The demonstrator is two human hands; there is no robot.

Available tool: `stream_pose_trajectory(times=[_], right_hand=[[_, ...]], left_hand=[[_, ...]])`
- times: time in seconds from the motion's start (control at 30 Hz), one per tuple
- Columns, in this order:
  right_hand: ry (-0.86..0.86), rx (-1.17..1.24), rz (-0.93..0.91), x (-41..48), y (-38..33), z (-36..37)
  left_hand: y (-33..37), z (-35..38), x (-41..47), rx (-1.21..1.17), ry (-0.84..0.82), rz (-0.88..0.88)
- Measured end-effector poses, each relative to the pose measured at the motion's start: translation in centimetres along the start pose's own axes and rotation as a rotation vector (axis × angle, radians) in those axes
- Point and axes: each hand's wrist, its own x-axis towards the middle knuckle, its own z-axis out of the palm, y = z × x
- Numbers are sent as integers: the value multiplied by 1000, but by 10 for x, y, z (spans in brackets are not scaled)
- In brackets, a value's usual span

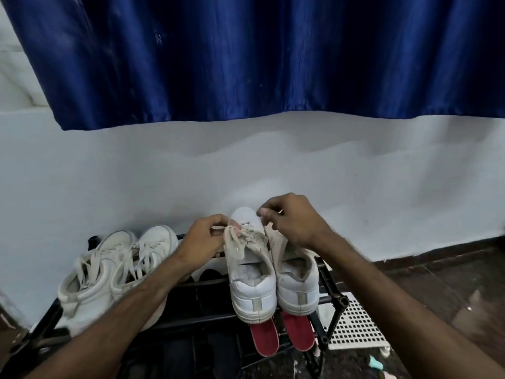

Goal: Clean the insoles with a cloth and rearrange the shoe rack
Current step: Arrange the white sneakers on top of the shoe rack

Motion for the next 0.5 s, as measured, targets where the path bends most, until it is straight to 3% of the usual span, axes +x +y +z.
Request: stream_pose_trajectory(times=[0.17, 0.33, 0.5], right_hand=[[-8, -266, 93, 1, 27, 17], [-134, -572, 55, -2, 17, 45], [-21, -446, 137, -4, 9, 47]], left_hand=[[-3, -15, -2, -8, 26, -85], [0, -23, -2, 590, -7, 72], [7, -13, -9, 720, 198, 130]])
